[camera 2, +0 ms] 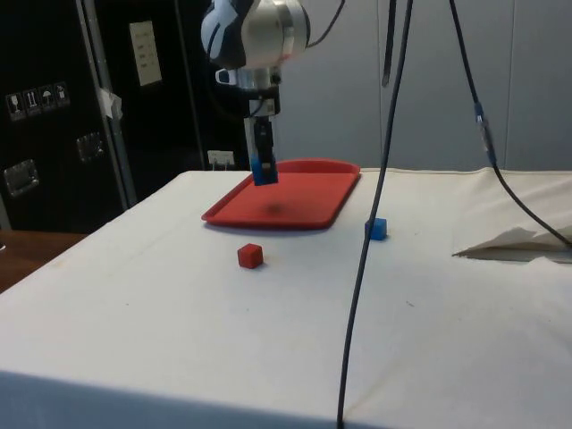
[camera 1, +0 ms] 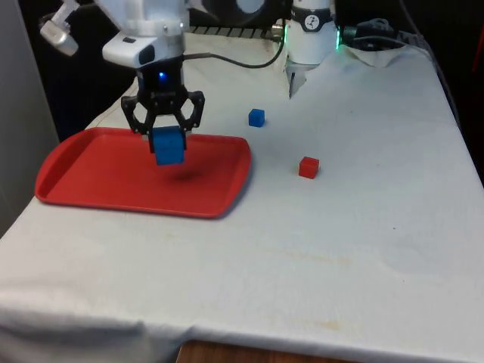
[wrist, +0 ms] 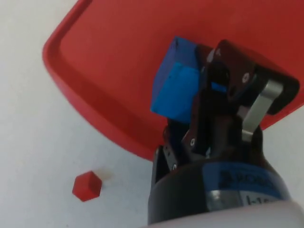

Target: Pick up the largest block and place it onto the tray.

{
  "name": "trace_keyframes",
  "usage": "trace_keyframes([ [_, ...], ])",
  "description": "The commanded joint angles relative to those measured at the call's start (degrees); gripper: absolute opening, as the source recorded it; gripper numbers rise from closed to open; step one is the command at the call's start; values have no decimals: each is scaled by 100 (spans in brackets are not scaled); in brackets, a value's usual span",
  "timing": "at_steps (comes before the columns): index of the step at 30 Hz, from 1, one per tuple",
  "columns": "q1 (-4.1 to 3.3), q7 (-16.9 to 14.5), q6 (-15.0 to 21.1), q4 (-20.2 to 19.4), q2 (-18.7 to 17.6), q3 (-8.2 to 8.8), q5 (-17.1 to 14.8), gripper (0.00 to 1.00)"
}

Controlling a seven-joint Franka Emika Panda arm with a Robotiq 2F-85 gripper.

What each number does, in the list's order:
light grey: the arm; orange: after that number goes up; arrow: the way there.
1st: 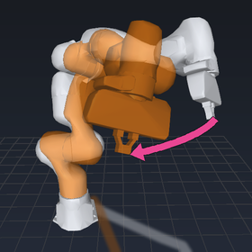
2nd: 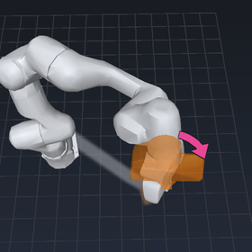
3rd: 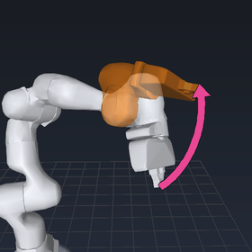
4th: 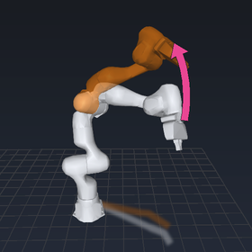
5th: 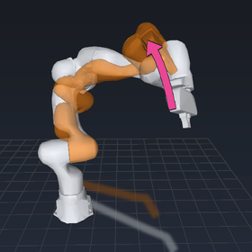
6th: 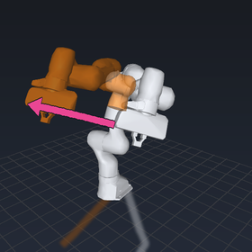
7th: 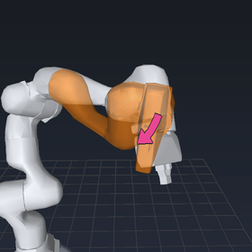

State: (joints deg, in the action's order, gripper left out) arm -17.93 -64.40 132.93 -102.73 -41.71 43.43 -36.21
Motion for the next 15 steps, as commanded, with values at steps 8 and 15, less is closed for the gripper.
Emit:
trace_keyframes([
  [8,92,-722,160,23,-441,120,-728,0],
  [15,69,-991,166,29,-561,189,-1049,0],
])
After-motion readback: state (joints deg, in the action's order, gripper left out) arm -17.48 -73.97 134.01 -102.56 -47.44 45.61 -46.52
